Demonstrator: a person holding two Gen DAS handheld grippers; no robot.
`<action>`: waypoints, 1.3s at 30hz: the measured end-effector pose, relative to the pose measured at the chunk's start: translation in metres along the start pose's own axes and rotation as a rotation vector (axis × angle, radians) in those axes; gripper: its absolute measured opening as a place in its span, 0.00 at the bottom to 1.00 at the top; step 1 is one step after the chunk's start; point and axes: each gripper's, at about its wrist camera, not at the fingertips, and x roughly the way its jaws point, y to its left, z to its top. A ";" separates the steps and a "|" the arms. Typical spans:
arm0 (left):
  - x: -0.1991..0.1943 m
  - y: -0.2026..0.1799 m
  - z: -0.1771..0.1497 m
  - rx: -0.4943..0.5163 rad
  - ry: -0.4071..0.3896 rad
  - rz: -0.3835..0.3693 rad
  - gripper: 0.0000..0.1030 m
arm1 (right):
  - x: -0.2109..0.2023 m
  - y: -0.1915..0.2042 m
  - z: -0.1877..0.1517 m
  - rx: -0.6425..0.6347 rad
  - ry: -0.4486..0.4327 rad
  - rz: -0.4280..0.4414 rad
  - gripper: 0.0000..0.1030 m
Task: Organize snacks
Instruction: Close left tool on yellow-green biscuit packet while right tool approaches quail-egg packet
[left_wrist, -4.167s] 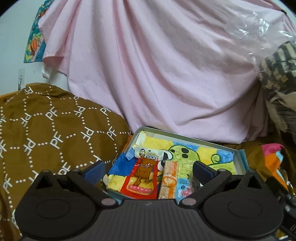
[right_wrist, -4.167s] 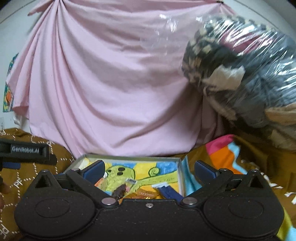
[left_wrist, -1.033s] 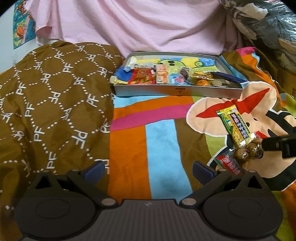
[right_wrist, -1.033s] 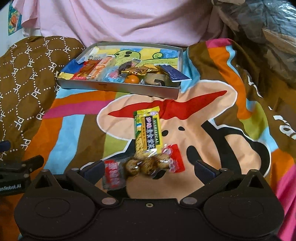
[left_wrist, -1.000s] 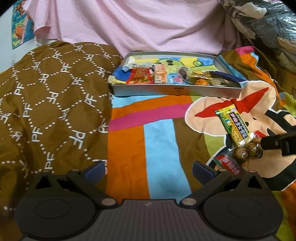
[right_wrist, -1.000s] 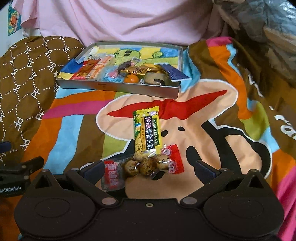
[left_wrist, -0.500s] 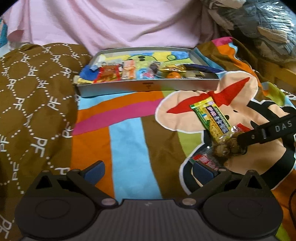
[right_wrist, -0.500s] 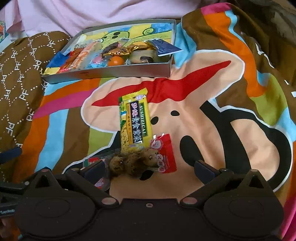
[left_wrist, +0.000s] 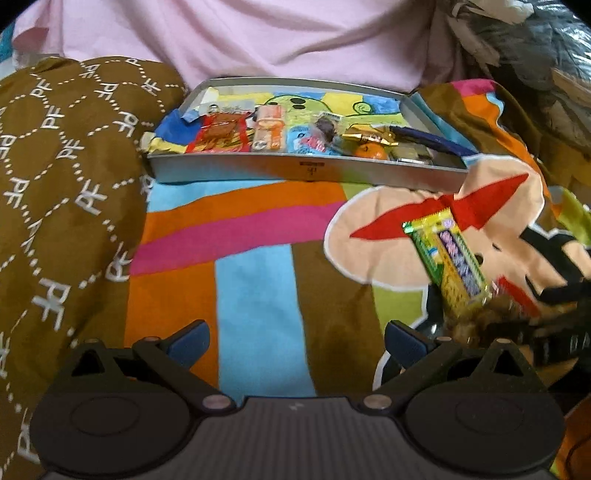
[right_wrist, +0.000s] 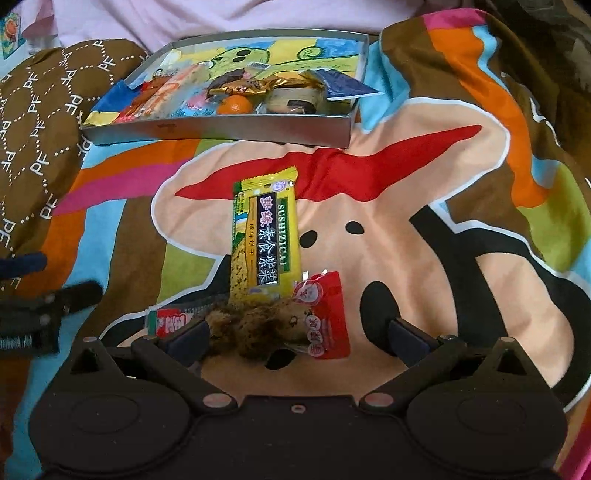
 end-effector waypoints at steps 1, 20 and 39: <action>0.003 0.000 0.004 -0.002 -0.002 -0.009 1.00 | 0.001 0.000 0.000 -0.002 0.003 0.002 0.99; 0.074 -0.065 0.064 -0.025 0.248 -0.255 1.00 | 0.006 0.015 -0.003 -0.069 0.004 -0.002 0.99; 0.110 -0.116 0.075 0.074 0.383 -0.204 0.95 | 0.005 0.025 -0.009 -0.131 0.009 -0.027 0.99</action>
